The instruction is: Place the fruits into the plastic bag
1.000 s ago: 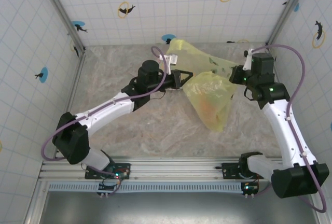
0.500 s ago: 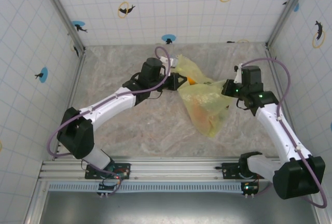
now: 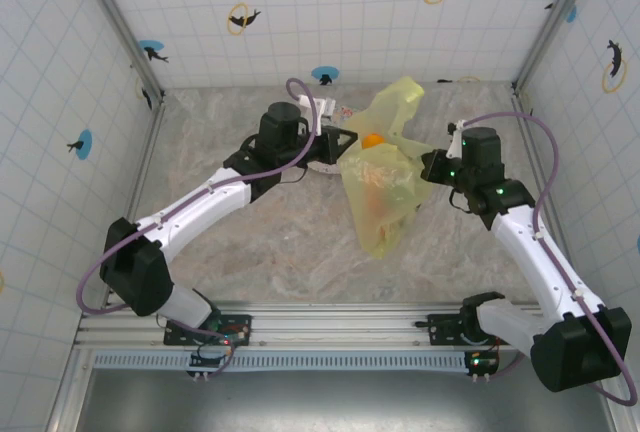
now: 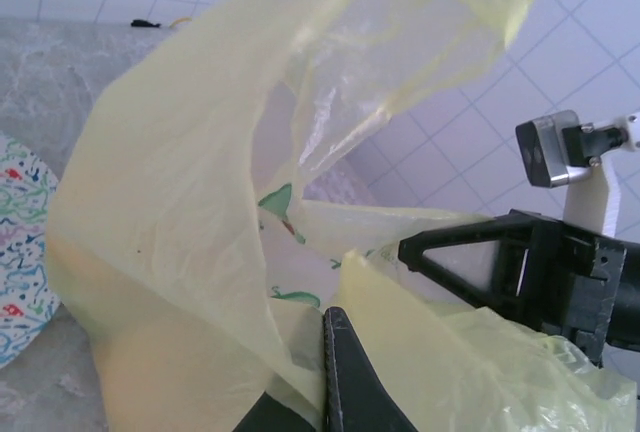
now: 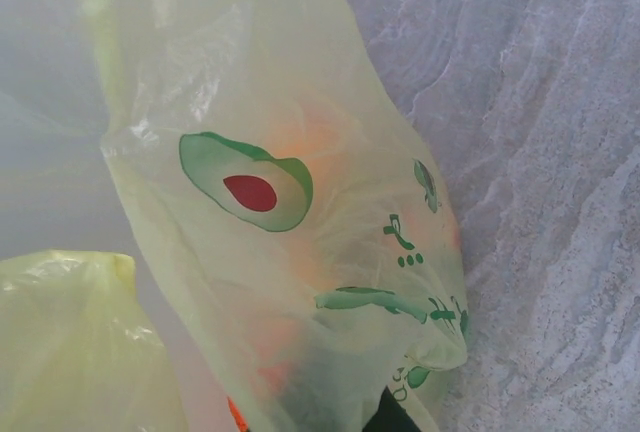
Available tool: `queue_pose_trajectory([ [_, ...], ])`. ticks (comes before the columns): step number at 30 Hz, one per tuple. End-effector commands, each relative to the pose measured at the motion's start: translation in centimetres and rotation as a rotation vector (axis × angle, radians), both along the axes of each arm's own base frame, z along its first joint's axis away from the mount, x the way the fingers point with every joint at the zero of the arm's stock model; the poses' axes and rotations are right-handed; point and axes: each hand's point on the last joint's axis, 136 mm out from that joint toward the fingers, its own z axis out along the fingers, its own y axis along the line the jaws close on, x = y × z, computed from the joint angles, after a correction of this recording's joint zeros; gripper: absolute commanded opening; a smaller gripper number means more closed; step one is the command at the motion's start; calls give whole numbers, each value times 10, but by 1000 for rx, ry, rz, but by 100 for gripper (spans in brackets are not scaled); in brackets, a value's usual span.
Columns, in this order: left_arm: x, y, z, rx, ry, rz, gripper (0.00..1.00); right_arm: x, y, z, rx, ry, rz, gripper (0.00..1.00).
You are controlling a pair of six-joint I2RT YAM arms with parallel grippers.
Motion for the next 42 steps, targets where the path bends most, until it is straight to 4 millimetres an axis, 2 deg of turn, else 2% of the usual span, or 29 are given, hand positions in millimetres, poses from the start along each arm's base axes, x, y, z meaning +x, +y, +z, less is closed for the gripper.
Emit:
queue_pose_trajectory([
  [1, -1, 4, -15, 20, 9, 0, 0, 0, -4, -8, -4, -9, -28, 0],
  [4, -2, 7, -25, 50, 22, 9, 4, 1, -5, -9, -15, -9, -32, 4],
  [6, 0, 10, -25, 60, 14, 23, 16, 3, -7, -1, -18, -27, -35, 9],
  [10, 0, 17, -12, 56, -32, 43, 46, 8, -9, 27, -28, -87, -40, 29],
  [13, 3, 27, -1, 60, -78, 83, 61, 11, -11, 49, -34, -134, -44, 43],
  [14, 5, 32, 2, 65, -93, 103, 66, 11, -12, 59, -35, -157, -46, 53],
  [17, 9, 48, 15, 76, -144, 164, 75, 14, -14, 86, -37, -215, -48, 70],
  [22, 12, 84, 37, 108, -251, 302, 87, 17, -19, 127, -52, -321, -62, 80],
  [25, 14, 112, 44, 137, -307, 412, 91, 18, -29, 141, -96, -373, -92, 84],
  [27, 14, 135, 47, 156, -339, 510, 94, 19, -42, 143, -144, -392, -139, 86],
  [28, 15, 148, 51, 159, -359, 568, 95, 20, -52, 143, -176, -399, -173, 87],
  [29, 15, 162, 39, 187, -355, 621, 97, 22, -63, 140, -213, -398, -212, 88],
  [33, 18, 217, 16, 258, -365, 838, 98, 24, -115, 115, -340, -367, -409, 93],
  [35, 19, 249, -6, 322, -354, 955, 98, 21, -140, 94, -377, -344, -501, 97],
  [37, 17, 277, -28, 386, -351, 1051, 98, 18, -156, 69, -386, -324, -558, 100],
  [42, 4, 348, -87, 519, -290, 1295, 98, 9, -172, -3, -396, -246, -616, 100],
])
